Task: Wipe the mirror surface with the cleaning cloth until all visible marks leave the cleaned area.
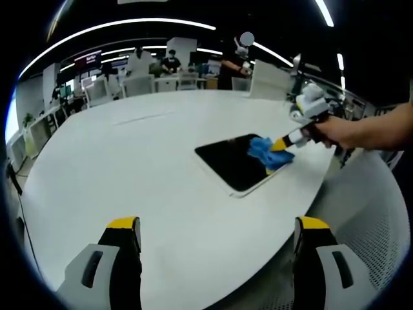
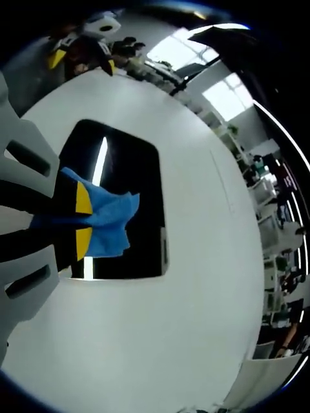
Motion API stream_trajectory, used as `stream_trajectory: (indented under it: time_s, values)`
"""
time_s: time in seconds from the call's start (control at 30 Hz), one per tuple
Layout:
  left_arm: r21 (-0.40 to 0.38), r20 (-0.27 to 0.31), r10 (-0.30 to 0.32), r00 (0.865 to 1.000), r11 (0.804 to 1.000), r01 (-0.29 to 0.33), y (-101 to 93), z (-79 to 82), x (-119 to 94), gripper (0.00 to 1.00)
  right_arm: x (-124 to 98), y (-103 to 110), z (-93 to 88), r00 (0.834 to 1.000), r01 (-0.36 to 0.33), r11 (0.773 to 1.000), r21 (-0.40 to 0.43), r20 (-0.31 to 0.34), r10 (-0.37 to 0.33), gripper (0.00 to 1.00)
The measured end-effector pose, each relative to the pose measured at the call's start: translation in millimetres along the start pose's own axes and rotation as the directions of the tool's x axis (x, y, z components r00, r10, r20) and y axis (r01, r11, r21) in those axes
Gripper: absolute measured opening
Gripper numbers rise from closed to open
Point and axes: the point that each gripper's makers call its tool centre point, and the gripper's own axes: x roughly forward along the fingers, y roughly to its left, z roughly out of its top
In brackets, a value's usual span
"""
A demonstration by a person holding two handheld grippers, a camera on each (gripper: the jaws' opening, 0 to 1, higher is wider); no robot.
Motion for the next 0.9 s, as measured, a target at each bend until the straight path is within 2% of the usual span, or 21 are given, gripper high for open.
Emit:
stream_trajectory:
  time_s: [0.9]
  values:
    - [0.002, 0.001, 0.001, 1.000, 1.000, -0.001, 0.3, 0.1, -1, 0.99, 10, 29, -0.7, 0.999, -0.018, 1.000, -0.015, -0.033, 0.017, 0.00]
